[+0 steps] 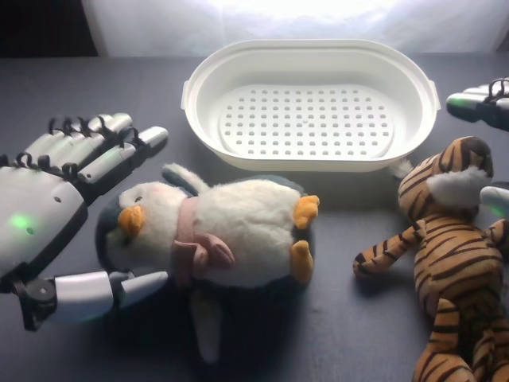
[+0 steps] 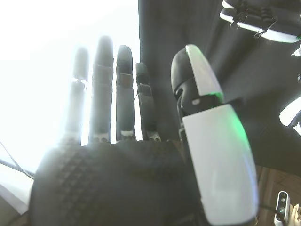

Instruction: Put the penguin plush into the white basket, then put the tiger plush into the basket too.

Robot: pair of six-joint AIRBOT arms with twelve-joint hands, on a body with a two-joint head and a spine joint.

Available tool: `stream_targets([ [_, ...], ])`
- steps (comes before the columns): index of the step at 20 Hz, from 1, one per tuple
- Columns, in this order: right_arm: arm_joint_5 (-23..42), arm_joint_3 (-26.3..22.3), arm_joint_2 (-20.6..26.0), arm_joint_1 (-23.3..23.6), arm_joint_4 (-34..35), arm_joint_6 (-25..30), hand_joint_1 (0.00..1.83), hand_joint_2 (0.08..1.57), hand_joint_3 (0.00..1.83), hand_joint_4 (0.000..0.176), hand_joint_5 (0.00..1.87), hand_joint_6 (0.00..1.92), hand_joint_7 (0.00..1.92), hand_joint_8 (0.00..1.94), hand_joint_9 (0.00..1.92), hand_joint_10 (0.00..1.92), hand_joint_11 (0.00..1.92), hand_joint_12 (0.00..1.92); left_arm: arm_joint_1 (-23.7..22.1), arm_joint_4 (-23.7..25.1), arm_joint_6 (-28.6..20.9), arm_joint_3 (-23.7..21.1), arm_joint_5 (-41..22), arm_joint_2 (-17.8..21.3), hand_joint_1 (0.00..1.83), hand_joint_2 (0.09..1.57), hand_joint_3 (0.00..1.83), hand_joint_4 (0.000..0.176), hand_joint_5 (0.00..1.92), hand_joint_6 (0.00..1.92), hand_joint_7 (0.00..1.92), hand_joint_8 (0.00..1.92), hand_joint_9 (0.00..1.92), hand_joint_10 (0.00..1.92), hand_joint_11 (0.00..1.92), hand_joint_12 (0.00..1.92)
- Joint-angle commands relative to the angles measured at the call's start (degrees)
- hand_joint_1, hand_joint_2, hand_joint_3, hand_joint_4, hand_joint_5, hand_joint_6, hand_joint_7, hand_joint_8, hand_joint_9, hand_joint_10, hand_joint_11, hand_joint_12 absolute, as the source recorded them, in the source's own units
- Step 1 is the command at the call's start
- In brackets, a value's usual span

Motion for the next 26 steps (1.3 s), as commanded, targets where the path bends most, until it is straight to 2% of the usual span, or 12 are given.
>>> stream_targets([
  [1, 6.94, 0.37, -0.03, 0.47, 0.75, 0.47, 0.58, 1.28, 0.0, 0.058, 0.4, 0.01, 0.34, 0.0, 0.33, 0.01, 0.14, 0.51, -0.55, 1.43, -0.03, 0.2, -6.41, 0.32, 0.59, 0.88, 0.01, 0.176, 0.06, 0.0, 0.0, 0.0, 0.0, 0.0, 0.0, 0.07],
  [10, 6.61, 0.54, -0.27, 0.32, 0.48, 0.91, 0.61, 1.29, 0.0, 0.055, 0.4, 0.0, 0.37, 0.0, 0.36, 0.01, 0.18, 0.49, -12.06, 1.56, 11.54, 6.78, 20.88, -3.66, 0.86, 0.67, 0.0, 0.176, 0.06, 0.01, 0.11, 0.01, 0.09, 0.01, 0.09, 0.05],
  [12, 6.61, 0.59, -0.27, 0.32, 0.39, 1.1, 0.62, 1.28, 0.0, 0.066, 0.41, 0.0, 0.38, 0.0, 0.38, 0.0, 0.21, 0.45, -12.12, 0.36, 11.54, 7.64, 21.38, -4.31, 0.95, 0.79, 0.01, 0.015, 0.61, 0.03, 0.66, 0.04, 0.55, 0.06, 0.28, 0.17],
  [13, 6.62, 0.6, -0.27, 0.32, 0.39, 1.1, 0.62, 1.28, 0.0, 0.064, 0.41, 0.0, 0.38, 0.0, 0.38, 0.0, 0.22, 0.44, -12.12, 0.01, 11.54, 7.72, 21.03, -4.34, 1.0, 0.84, 0.0, 0.0, 0.8, 0.01, 0.87, 0.03, 0.71, 0.05, 0.34, 0.24],
  [14, 6.62, 0.6, -0.27, 0.32, 0.39, 1.12, 0.62, 1.28, 0.0, 0.059, 0.41, 0.0, 0.38, 0.0, 0.38, 0.0, 0.22, 0.44, -12.13, -0.02, 11.51, 7.65, 20.34, -4.22, 1.16, 0.94, 0.01, 0.0, 1.25, 0.22, 1.06, 0.55, 0.81, 0.87, 0.41, 1.22],
  [15, 6.62, 0.6, -0.26, 0.32, 0.39, 1.13, 0.6, 1.29, 0.0, 0.05, 0.41, 0.0, 0.39, 0.0, 0.38, 0.0, 0.23, 0.43, -12.14, -0.01, 11.24, 7.39, 19.08, -3.8, 1.2, 0.97, 0.0, 0.0, 1.33, 0.3, 1.13, 0.69, 0.87, 1.16, 0.56, 1.5],
  [16, 6.62, 0.63, -0.26, 0.31, 0.39, 1.14, 0.6, 1.3, 0.01, 0.048, 0.41, 0.0, 0.39, 0.0, 0.39, 0.0, 0.23, 0.43, -12.15, 0.85, 9.5, 6.96, 16.47, -2.93, 1.28, 1.05, 0.0, 0.0, 1.35, 0.11, 1.04, 1.12, 0.9, 1.2, 0.79, 1.52],
  [19, 6.62, 0.71, -0.27, 0.31, 0.39, 1.14, 0.61, 1.3, 0.0, 0.057, 0.41, 0.0, 0.4, 0.0, 0.39, 0.0, 0.22, 0.42, -12.3, 3.62, 3.74, 6.49, 8.62, -1.05, 1.27, 1.09, 0.0, 0.0, 1.34, 0.06, 0.92, 1.32, 0.8, 1.5, 0.68, 1.88],
  [21, 6.61, 0.79, -0.31, 0.32, 0.39, 1.14, 0.6, 1.3, 0.0, 0.051, 0.41, 0.0, 0.41, 0.01, 0.4, 0.0, 0.23, 0.43, -14.46, 4.14, 2.66, 6.98, 3.78, -0.56, 1.26, 1.08, 0.01, 0.0, 1.26, 0.28, 0.92, 1.31, 0.9, 1.4, 0.83, 1.68],
  [22, 6.61, 0.84, -0.33, 0.33, 0.38, 1.14, 0.59, 1.31, 0.0, 0.057, 0.41, 0.0, 0.41, 0.0, 0.39, 0.0, 0.23, 0.43, -16.54, 4.18, 2.68, 7.83, 3.24, -0.84, 1.26, 1.04, 0.0, 0.0, 1.16, 0.56, 1.16, 0.81, 1.07, 0.8, 0.85, 1.28],
  [25, 6.61, 0.97, -0.33, 0.33, 0.38, 1.14, 0.6, 1.32, 0.01, 0.048, 0.41, 0.0, 0.41, 0.0, 0.39, 0.0, 0.22, 0.43, -23.25, 2.02, 2.67, 13.42, 8.51, -4.88, 1.27, 1.03, 0.0, 0.0, 1.27, 0.35, 1.15, 0.86, 1.07, 0.59, 0.71, 1.22],
  [26, 6.61, 0.99, -0.33, 0.33, 0.38, 1.14, 0.6, 1.32, 0.01, 0.035, 0.42, 0.0, 0.42, 0.0, 0.39, 0.0, 0.23, 0.43, -25.19, 1.21, 2.67, 15.53, 10.9, -6.6, 1.26, 1.03, 0.0, 0.004, 1.2, 0.55, 1.18, 0.73, 1.11, 0.45, 0.77, 1.13],
])
